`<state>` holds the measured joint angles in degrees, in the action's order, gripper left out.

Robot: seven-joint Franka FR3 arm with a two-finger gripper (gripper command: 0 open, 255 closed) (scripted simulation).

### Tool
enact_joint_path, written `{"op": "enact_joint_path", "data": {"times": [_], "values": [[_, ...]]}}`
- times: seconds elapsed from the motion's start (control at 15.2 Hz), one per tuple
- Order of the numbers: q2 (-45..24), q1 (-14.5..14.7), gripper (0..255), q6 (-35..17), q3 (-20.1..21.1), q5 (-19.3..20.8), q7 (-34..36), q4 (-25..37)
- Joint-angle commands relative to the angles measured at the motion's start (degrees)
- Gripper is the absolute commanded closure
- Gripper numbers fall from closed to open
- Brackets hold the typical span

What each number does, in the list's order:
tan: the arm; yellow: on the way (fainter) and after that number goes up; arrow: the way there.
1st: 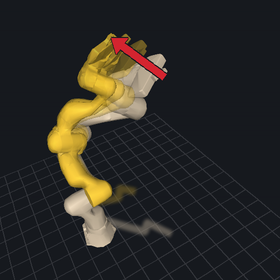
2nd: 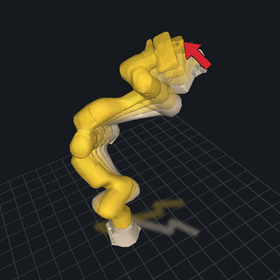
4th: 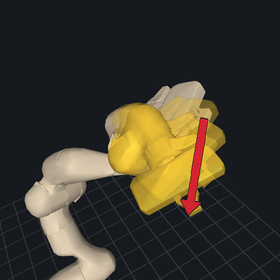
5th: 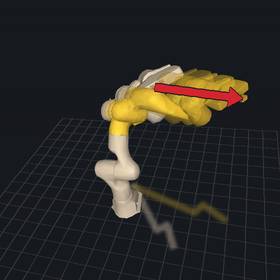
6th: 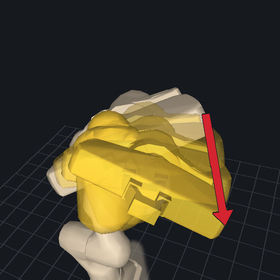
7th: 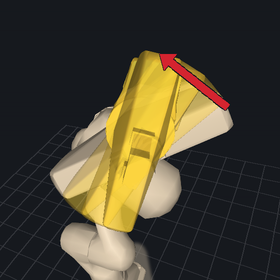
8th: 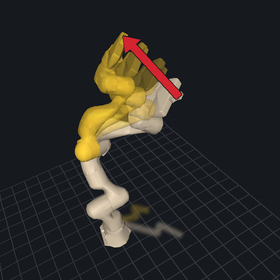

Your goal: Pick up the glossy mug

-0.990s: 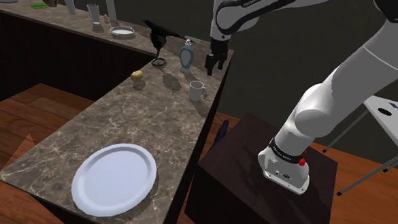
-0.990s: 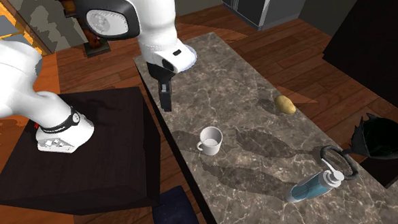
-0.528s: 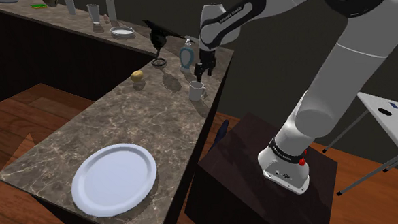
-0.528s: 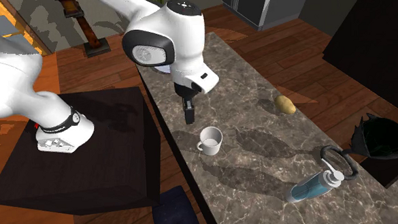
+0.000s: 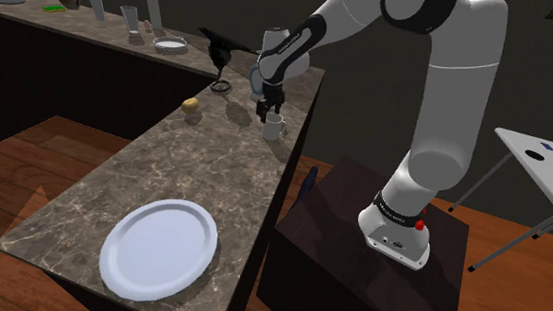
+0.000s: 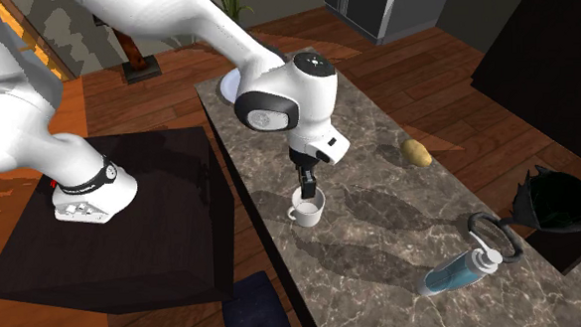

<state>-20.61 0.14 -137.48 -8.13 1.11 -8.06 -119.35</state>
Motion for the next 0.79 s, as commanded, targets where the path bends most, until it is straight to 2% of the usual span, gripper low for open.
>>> {"op": "enact_joint_path", "data": {"times": [0.0,0.59,0.66,0.73], "values": [[-2.91,-0.12,0,-1.26,0.23,-0.34,-0.06,1.66],[-6.90,-0.42,0,-5.14,0.59,-0.83,-0.18,1.75],[-6.91,-0.43,255,-5.16,0.59,-0.83,-0.20,1.75],[-6.87,-0.41,255,-5.16,0.59,-0.83,-0.18,1.71]]}}
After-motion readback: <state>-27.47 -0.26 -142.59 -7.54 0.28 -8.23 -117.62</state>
